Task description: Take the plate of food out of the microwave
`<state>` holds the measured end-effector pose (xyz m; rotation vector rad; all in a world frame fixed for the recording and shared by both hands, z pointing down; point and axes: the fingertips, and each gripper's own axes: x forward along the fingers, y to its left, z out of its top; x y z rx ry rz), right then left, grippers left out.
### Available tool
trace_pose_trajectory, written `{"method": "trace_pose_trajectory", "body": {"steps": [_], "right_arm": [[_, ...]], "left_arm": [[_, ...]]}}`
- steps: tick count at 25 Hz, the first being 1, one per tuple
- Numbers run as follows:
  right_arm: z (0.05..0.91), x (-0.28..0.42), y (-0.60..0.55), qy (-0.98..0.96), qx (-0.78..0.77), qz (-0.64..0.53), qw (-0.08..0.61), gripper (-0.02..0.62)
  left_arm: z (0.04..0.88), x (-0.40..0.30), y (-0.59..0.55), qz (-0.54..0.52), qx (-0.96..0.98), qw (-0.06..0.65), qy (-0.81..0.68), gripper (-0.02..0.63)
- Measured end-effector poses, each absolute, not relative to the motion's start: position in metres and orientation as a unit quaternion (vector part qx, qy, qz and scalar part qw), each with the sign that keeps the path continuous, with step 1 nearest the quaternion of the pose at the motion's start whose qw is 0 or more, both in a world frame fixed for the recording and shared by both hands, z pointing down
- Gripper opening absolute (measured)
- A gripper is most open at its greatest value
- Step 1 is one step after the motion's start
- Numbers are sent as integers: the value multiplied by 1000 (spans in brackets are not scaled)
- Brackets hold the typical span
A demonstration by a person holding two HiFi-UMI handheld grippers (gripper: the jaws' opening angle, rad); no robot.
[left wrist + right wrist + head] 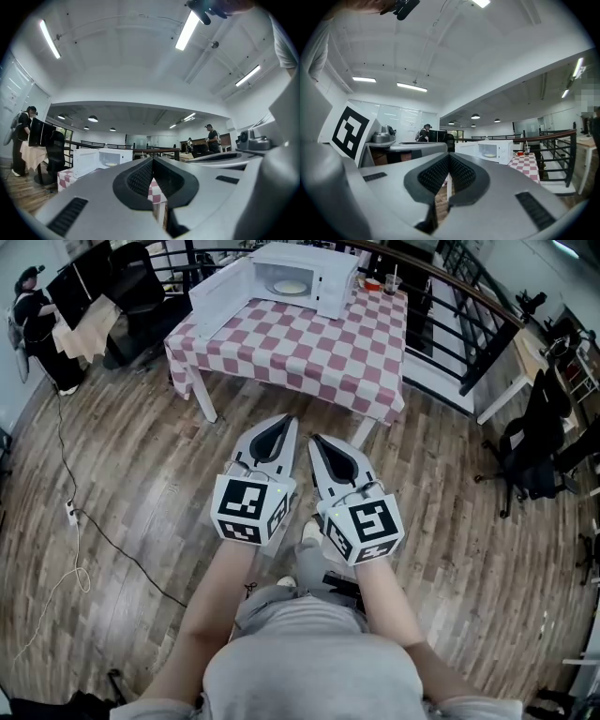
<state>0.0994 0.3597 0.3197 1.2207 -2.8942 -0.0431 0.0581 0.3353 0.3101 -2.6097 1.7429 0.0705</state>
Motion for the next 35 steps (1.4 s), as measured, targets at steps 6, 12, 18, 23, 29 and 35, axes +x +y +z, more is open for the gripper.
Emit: {"method": "trace_pose_trajectory", "body": {"steps": [6,12,18,23,29,35], "right_arm": [[317,90,332,-923,385,-16,0,25],[314,78,299,-925,379,-11,-8,25],[319,73,262,-926,377,-5,-9,25],[320,67,222,-927,374,-4,-5,25],[316,64,172,-928,373,-10,-1,25],[318,62,123,-929,370,-8,5,26]], "left_arm": [[310,47,312,27,-825,-1,564,3],[309,31,282,29,-818,-1,575,3],[315,26,245,26,-815,-7,579,3],[319,23,205,21,-815,-10,579,3],[317,19,157,23,-812,-13,583,3],[319,17,112,22,-807,-19,590,3]]}}
